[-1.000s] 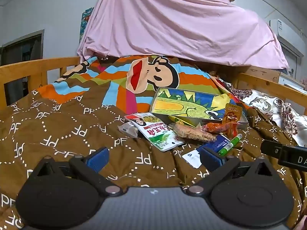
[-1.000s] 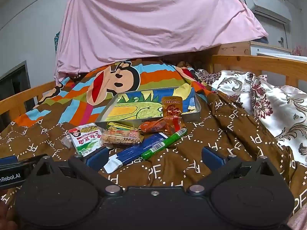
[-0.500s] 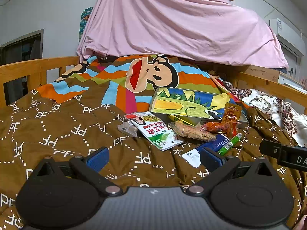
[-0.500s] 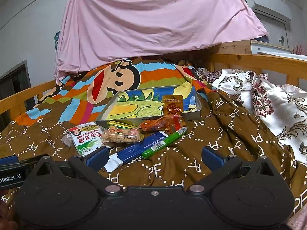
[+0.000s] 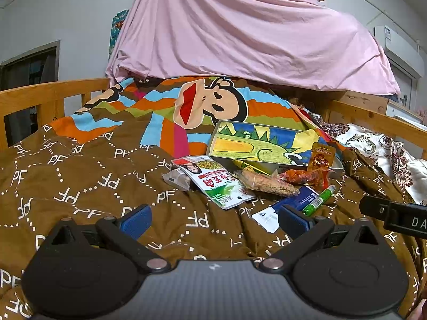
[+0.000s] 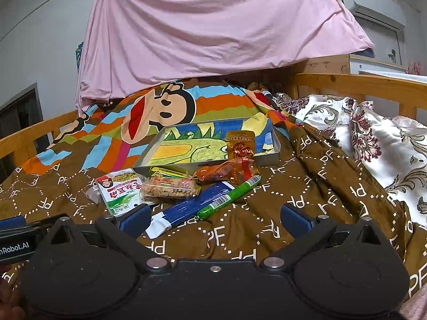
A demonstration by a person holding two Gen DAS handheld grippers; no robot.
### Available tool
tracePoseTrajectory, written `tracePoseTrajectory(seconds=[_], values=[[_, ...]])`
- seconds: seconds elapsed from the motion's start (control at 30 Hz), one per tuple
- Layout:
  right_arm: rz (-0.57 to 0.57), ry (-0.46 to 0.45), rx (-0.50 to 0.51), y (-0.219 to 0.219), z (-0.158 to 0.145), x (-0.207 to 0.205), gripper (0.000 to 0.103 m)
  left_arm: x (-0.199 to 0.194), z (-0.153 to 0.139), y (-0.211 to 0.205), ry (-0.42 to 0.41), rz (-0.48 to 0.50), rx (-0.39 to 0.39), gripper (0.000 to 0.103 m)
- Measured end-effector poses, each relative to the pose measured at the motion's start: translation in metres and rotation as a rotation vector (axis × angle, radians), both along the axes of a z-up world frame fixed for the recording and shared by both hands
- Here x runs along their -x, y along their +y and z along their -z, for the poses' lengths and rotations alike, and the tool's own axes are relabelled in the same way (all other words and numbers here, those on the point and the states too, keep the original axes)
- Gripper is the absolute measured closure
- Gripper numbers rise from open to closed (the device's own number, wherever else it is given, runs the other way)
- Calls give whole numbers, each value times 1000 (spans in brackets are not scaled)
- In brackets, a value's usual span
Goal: Organize snacks
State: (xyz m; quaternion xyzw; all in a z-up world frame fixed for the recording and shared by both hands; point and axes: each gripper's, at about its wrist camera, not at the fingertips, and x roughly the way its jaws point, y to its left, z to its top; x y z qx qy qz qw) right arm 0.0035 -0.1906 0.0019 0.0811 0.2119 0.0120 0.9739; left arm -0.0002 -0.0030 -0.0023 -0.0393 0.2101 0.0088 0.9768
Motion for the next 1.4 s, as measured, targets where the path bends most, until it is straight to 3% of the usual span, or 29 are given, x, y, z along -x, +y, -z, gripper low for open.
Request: tracePoseTrajectory(seconds=[0.87,1.4], values=[[1,8,-4,-1,1,-3,1,-1,4,1,17,2,7,0],[4,101,30,5,9,-15,0,-5,3,10,32,-59,62,0]])
